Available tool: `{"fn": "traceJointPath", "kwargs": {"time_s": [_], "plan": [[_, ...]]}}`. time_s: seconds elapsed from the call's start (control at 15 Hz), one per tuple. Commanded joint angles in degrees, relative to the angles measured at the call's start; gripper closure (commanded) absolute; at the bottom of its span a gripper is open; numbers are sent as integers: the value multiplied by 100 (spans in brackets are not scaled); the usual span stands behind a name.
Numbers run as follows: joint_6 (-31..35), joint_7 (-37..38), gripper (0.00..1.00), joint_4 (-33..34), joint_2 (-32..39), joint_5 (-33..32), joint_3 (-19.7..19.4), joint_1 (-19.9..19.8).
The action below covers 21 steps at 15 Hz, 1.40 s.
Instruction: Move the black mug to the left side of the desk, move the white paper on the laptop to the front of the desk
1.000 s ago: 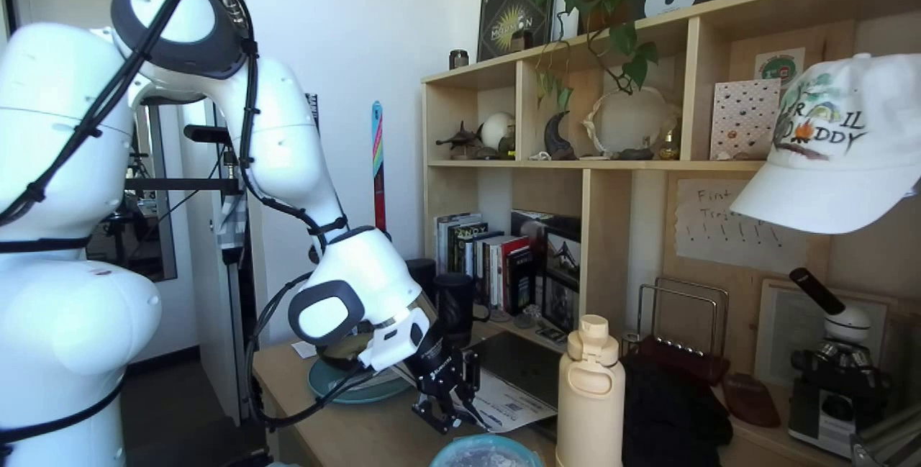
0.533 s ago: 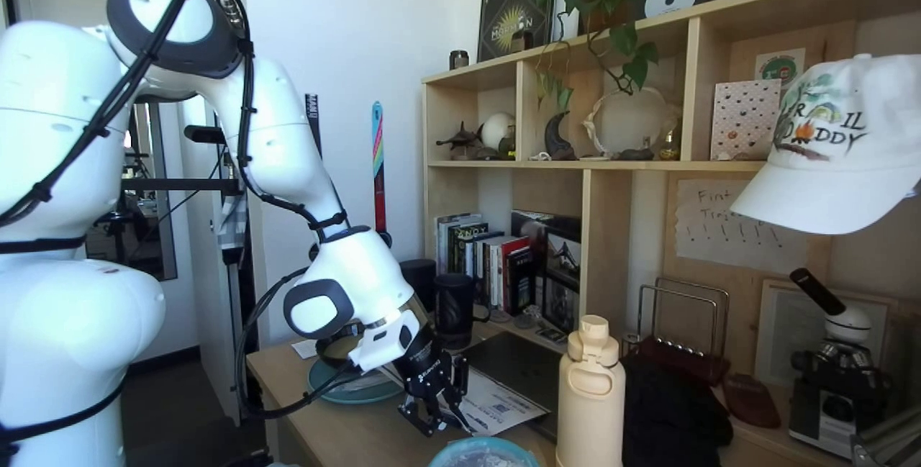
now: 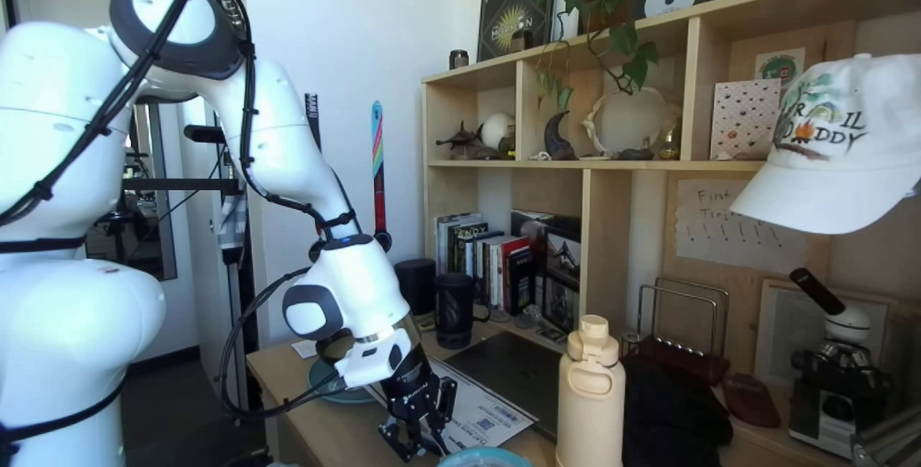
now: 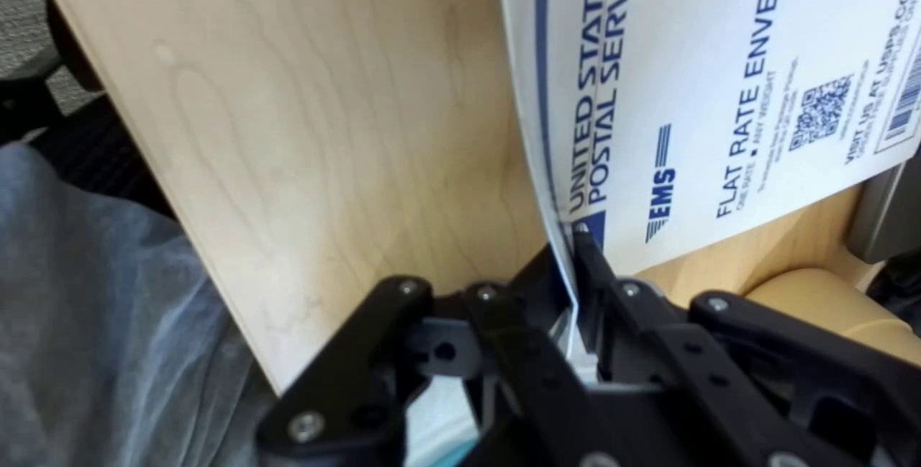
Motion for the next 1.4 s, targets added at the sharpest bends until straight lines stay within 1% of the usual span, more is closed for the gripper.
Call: {"fn": "traceJointPath", "kwargs": {"time_s": [0.0,0.33,0.53,0.93,1.33], "plan": [[-309,-491,98,0,25,434,-95,72],[-490,-800,97,-5,178,762,-154,77],[-420,-826,97,-6,358,1001,-175,97],[-182,-745,97,-5,649,1554,-160,102],[238,-712,97,-3,881,2029,-150,82]]}}
